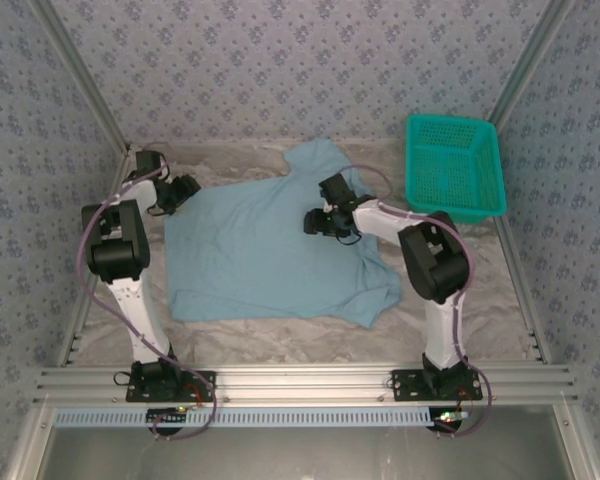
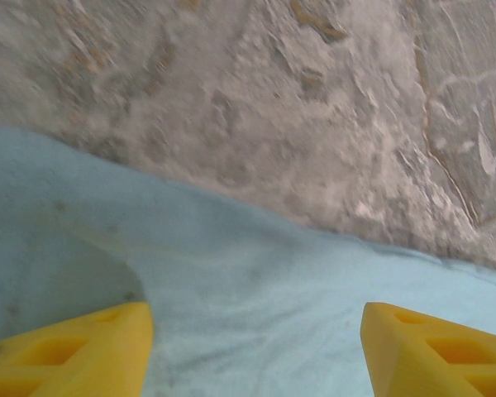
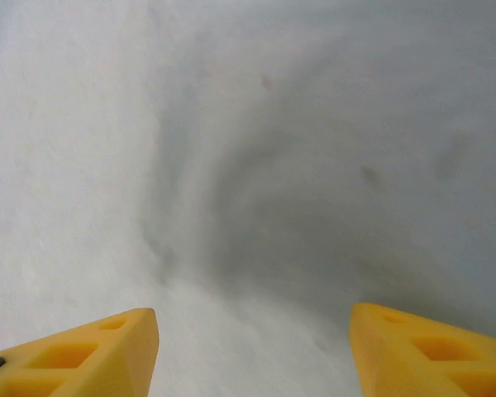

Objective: Fold the inside-out t-shirt

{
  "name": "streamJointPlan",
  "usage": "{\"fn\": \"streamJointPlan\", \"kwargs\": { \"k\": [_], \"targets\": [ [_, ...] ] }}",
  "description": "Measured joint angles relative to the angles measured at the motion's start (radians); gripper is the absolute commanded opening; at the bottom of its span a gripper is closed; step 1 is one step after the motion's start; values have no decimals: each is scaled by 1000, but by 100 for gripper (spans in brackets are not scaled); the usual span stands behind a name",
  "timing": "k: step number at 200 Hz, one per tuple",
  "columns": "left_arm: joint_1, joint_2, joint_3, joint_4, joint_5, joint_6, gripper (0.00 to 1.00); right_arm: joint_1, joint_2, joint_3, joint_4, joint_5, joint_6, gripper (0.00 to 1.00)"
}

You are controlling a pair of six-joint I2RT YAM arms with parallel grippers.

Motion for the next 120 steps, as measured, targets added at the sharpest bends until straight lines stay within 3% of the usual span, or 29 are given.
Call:
{"fn": "streamJointPlan", "kwargs": {
  "k": [32, 63, 91, 120],
  "targets": [
    [-19, -114, -107, 38, 16, -31, 69, -36, -238, -131, -53, 8, -124, 70],
    [-40, -266, -240, 121, 16, -70, 69, -105, -441, -247, -169, 40, -136, 69],
    [-97, -346, -352, 206, 24, -108, 69, -224, -497, -362, -292, 93, -114, 69],
    [-154, -346, -426, 243, 42, -128, 69, -270, -495, -415, -391, 106, -91, 67]
  ]
}}
